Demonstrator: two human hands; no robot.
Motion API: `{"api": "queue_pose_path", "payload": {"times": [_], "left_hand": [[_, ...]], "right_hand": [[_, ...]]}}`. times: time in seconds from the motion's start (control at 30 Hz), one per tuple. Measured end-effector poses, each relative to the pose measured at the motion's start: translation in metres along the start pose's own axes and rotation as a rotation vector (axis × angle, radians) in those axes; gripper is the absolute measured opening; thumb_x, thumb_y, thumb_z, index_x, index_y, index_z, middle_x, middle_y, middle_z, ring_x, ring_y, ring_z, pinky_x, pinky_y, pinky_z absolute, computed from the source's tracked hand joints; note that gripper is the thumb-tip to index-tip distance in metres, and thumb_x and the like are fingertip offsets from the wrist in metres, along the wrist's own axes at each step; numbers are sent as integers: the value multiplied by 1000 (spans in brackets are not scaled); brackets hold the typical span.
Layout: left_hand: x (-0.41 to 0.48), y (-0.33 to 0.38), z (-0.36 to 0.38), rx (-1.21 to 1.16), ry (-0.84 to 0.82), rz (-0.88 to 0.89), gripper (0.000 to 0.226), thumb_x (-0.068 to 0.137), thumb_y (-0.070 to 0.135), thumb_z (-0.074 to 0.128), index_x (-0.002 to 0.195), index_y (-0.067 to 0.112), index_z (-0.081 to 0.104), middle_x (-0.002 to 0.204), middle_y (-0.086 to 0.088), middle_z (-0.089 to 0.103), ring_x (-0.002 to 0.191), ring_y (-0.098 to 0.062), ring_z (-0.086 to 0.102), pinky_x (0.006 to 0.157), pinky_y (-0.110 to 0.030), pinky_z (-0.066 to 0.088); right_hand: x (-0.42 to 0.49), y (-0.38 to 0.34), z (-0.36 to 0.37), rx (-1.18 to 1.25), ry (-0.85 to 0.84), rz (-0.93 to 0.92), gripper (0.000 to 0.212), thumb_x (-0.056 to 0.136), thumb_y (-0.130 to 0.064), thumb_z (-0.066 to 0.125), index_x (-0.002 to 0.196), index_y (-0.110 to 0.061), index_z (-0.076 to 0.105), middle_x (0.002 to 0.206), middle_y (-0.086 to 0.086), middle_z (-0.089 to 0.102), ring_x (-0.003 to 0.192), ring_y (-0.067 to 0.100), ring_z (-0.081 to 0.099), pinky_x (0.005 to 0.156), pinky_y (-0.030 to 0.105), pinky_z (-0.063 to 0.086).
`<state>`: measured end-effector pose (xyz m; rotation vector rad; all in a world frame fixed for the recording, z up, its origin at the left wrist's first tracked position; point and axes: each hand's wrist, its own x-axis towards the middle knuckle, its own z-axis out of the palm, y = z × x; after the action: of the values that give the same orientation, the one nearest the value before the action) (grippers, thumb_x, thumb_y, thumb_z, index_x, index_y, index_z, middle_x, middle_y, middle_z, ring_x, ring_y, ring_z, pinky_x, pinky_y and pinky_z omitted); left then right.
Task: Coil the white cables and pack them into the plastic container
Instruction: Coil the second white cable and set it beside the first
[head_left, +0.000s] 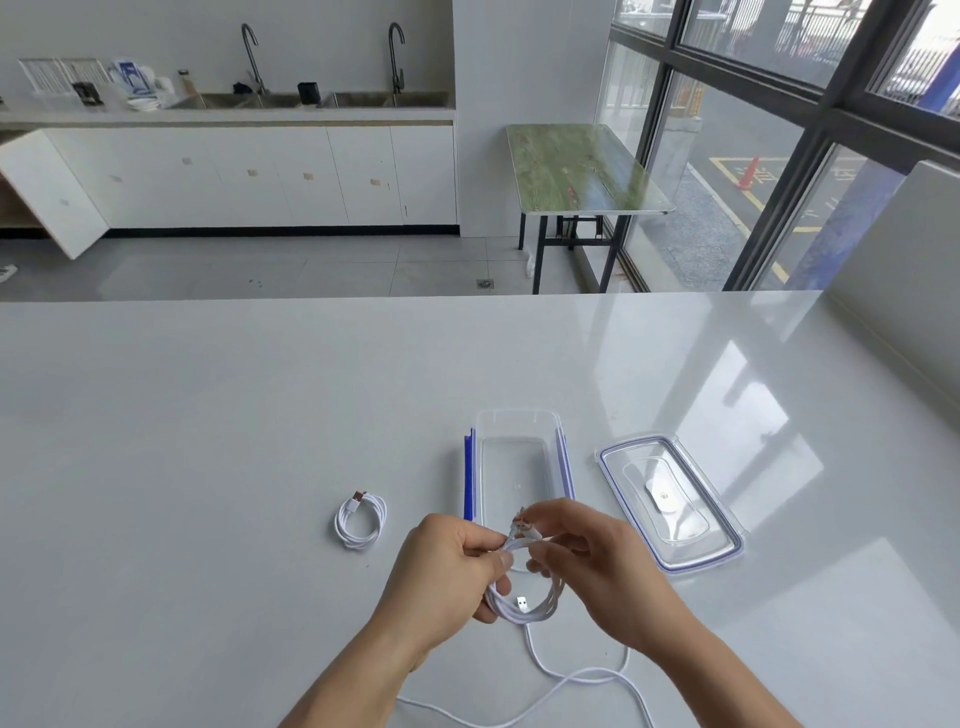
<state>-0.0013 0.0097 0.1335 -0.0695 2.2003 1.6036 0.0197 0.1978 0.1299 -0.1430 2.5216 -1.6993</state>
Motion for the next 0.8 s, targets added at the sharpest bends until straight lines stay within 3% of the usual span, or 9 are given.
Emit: {"api": "queue_pose_path", "payload": {"times": [0.2, 0.33, 0.43, 0.53, 0.67, 0.8], "left_hand": [[0, -2, 0, -71, -64, 17, 22, 92, 9, 66, 92, 25, 81, 68, -2, 75, 62, -12, 67, 58, -26, 57], [1, -6, 1, -95, -69, 10, 20, 93, 9, 65, 98, 22, 80, 70, 0, 75, 69, -10, 69, 60, -25, 56], [3, -10, -1, -158, -33, -10, 20, 93, 6, 64, 98, 19, 79, 69, -1, 74, 67, -11, 68, 61, -27, 56], [5, -15, -5, -264, 19, -50, 17, 93, 5, 64, 98, 14, 78, 69, -5, 73, 65, -16, 67, 62, -31, 58], [6, -25, -13, -355, 53, -91, 15, 93, 3, 63, 100, 7, 76, 69, -7, 72, 63, -17, 66, 62, -32, 59], [1, -36, -23, -423, 96, -106, 15, 93, 4, 65, 99, 9, 78, 71, -7, 72, 64, -18, 66, 62, -32, 59]], "right_hand": [[1, 9, 1, 244, -24, 124, 41, 88, -19, 70, 124, -35, 58, 100, 5, 78, 88, 34, 70, 86, 50, 58], [3, 14, 4, 275, -56, 172, 64, 83, -23, 78, 138, -33, 47, 106, -2, 78, 92, 19, 74, 90, 42, 58], [4, 16, 6, 298, -25, 234, 67, 82, -22, 80, 138, -34, 47, 105, -8, 78, 94, 14, 74, 84, 30, 57], [5, 18, 8, 292, 14, 308, 55, 82, -25, 82, 131, -28, 57, 107, -4, 77, 92, 16, 74, 85, 35, 60], [8, 18, 15, 269, 8, 288, 15, 91, -29, 72, 103, -21, 77, 88, -1, 78, 80, 14, 73, 77, 35, 62], [16, 19, 29, 377, -37, 301, 11, 89, -11, 71, 95, -12, 79, 83, 13, 76, 73, 18, 68, 72, 33, 57]]}}
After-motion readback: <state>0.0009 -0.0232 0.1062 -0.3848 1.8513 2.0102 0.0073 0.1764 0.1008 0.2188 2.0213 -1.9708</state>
